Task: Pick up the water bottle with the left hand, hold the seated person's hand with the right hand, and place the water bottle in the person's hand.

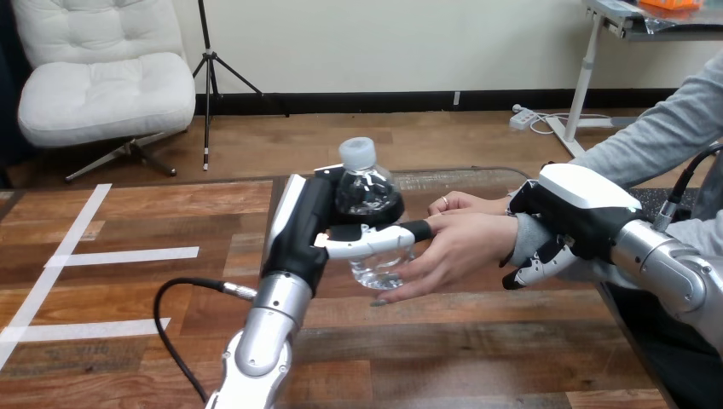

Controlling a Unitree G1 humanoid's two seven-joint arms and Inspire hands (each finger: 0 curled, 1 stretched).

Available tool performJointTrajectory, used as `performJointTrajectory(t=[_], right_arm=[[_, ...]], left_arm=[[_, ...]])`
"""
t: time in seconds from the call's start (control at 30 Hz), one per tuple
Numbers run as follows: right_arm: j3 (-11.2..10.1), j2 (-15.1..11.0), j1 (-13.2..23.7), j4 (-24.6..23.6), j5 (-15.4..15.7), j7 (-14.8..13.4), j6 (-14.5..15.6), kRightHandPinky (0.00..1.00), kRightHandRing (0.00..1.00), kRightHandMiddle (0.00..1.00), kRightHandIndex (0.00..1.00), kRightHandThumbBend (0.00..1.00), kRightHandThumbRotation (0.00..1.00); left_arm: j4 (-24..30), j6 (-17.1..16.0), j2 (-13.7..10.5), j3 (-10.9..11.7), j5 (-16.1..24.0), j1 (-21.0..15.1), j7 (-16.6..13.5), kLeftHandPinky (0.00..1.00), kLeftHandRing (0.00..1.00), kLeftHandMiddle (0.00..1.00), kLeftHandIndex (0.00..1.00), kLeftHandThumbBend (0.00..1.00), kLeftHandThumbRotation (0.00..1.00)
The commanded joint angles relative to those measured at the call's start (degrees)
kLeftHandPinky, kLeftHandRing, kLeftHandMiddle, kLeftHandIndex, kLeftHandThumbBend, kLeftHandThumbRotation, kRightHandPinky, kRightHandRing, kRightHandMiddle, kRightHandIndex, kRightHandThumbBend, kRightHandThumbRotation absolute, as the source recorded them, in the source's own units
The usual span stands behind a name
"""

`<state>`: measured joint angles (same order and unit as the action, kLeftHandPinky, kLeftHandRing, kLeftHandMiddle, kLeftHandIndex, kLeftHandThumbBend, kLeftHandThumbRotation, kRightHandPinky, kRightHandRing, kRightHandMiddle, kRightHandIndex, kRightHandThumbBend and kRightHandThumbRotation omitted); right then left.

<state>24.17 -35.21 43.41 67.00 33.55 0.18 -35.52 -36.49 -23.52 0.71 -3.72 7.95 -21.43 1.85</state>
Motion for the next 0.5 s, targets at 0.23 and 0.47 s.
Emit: performJointTrajectory(t=[0.23,0.47], right_arm=[[-2.4,0.6,1.5,-3.5,-2.1,-0.9,-1.2,0.18,0.21,0.26,0.27,0.75,0.00],[-2.4,0.9,1.7,-3.6,-2.1,-0.4,-0.5,0.18,0.22,0.27,0.27,0.75,0.00]], left_arm=[[0.1,-2.0,0.8,-0.8,0.5,-5.8,-0.5,0.29,0.35,0.39,0.39,0.84,0.00],[-0.3,-2.2,1.1,-1.1,0.6,-5.9,-0.5,0.30,0.35,0.39,0.39,0.85,0.00]])
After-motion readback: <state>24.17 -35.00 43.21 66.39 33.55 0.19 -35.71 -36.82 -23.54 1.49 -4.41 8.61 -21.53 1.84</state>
